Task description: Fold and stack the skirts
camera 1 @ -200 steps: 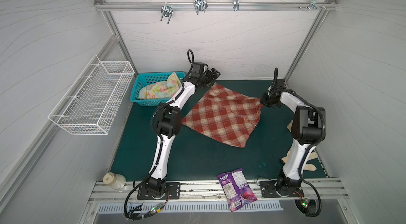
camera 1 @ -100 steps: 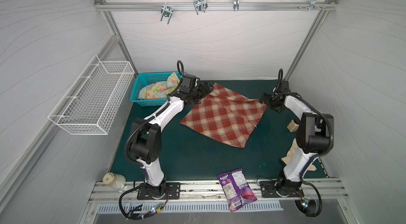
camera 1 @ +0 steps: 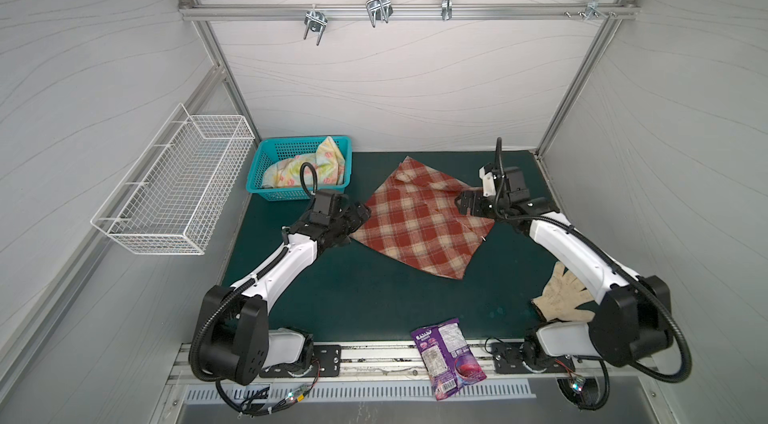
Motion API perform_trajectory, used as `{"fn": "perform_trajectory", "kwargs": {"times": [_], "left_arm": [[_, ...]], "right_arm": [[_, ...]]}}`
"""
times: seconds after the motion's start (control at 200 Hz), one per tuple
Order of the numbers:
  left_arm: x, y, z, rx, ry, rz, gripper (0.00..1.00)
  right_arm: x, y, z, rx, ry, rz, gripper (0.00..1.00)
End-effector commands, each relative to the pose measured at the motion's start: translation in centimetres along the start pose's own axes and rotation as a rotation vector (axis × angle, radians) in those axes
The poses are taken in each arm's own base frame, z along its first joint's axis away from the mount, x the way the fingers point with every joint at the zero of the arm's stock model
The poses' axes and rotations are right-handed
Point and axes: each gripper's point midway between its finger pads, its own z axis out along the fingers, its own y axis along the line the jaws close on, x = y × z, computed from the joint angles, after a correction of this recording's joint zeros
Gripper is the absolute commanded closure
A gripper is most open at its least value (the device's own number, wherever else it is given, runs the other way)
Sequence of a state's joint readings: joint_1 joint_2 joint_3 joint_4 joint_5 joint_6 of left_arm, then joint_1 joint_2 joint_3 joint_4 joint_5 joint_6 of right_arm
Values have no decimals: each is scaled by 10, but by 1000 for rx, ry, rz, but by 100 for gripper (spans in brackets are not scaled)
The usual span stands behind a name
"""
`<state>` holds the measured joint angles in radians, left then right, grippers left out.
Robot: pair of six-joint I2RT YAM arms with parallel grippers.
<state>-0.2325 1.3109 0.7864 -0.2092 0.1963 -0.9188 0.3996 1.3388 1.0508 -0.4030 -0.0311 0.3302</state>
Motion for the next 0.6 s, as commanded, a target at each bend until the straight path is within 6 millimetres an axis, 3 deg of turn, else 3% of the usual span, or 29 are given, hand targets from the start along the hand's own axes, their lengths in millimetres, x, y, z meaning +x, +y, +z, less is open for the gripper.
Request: {"fn": "perform_trajectory", "kwargs": {"times": [0.0, 0.345, 0.595], "left_arm": [[-12, 9, 0, 12, -47, -34, 4], [0, 50, 46, -50, 30, -72, 17], [-1, 68, 62, -86, 33, -90, 27]], "right_arm": [[8, 20, -13, -15, -33, -102, 1], [41, 53, -17, -67, -1, -178, 1], [59, 66, -15, -87, 22, -223, 1]]}}
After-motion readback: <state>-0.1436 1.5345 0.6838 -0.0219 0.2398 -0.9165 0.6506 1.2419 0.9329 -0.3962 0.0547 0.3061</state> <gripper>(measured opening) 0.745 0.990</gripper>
